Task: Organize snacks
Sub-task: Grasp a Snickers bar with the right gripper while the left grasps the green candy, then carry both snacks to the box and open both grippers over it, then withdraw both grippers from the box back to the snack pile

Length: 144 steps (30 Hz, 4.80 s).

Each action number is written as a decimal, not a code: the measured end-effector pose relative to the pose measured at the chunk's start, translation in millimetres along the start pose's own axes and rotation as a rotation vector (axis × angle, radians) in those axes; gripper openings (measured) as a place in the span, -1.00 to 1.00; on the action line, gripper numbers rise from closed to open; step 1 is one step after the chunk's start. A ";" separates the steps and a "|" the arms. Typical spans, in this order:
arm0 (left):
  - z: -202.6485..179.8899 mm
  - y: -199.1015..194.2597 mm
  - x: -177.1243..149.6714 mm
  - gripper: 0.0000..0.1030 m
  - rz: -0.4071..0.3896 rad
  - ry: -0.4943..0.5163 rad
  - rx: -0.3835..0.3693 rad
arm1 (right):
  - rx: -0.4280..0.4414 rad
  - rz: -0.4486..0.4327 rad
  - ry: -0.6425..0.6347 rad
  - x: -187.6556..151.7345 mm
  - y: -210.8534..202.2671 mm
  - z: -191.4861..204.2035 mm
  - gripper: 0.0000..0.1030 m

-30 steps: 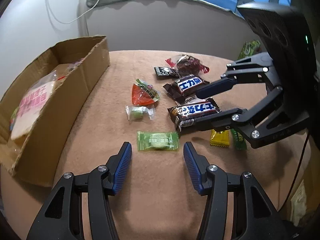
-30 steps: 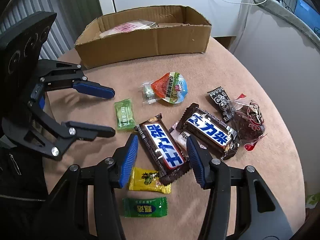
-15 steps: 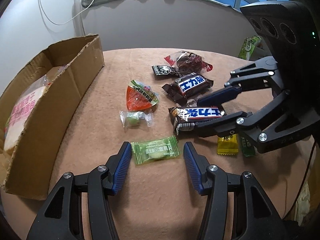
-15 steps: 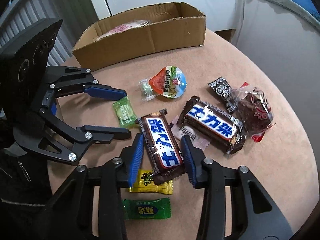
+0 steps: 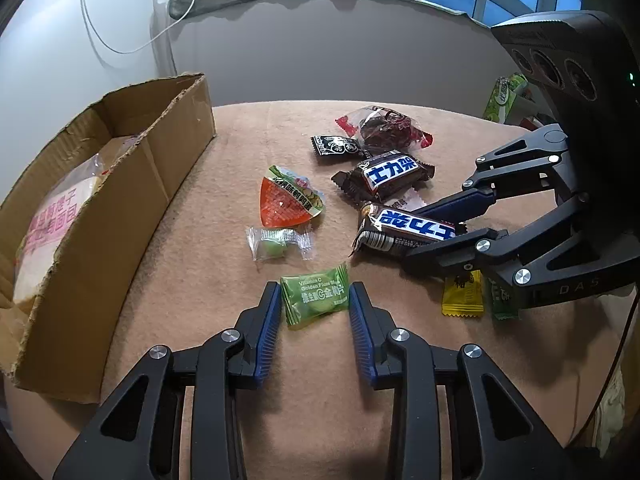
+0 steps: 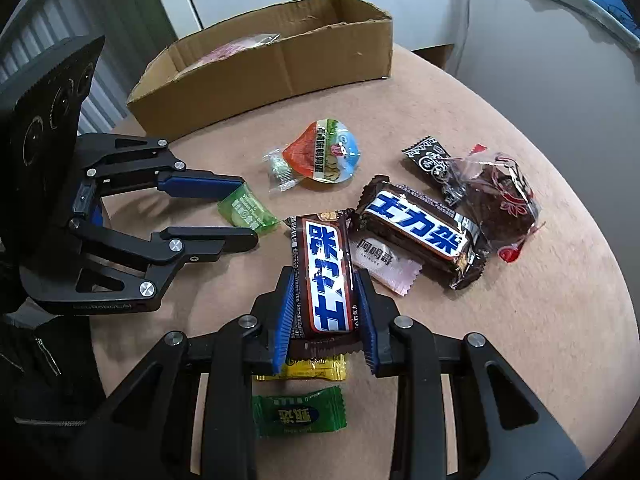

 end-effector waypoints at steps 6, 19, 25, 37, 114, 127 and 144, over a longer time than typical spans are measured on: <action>-0.7 -3.6 -1.3 -0.42 -0.006 0.001 -0.001 | -0.009 -0.015 0.028 -1.9 -2.6 -1.8 -0.42; -14.2 2.3 3.2 -0.27 -0.009 0.089 0.049 | 0.004 -0.022 0.054 -4.7 -3.5 -4.1 -0.42; -10.6 -0.7 3.1 -0.48 -0.026 0.046 0.015 | 0.000 -0.050 0.072 -6.4 -10.8 -5.6 -0.42; 8.2 -49.2 5.7 -0.48 -0.128 -0.044 -0.006 | -0.004 -0.118 0.089 -0.6 -42.8 2.5 -0.42; 167.7 -96.0 -11.3 -0.01 -0.189 -0.247 0.175 | -0.071 -0.249 0.075 226.3 -12.8 68.2 0.13; 141.8 -118.5 -2.0 0.01 -0.228 -0.207 0.191 | -0.111 -0.310 0.120 180.5 -68.0 50.9 0.14; 75.6 -115.2 8.7 0.02 -0.241 -0.131 0.101 | -0.186 -0.389 0.180 74.8 -137.8 28.6 0.60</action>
Point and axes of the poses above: each gripper's, at about its wrist camera, not at the fingertips, and y roughly the way its jaws point, z to its left, x to its top, the point moved 6 cm from there along y, roughly the way its jaws point, and after that the axes turned 7 degrees about y, right-handed, at the moved point
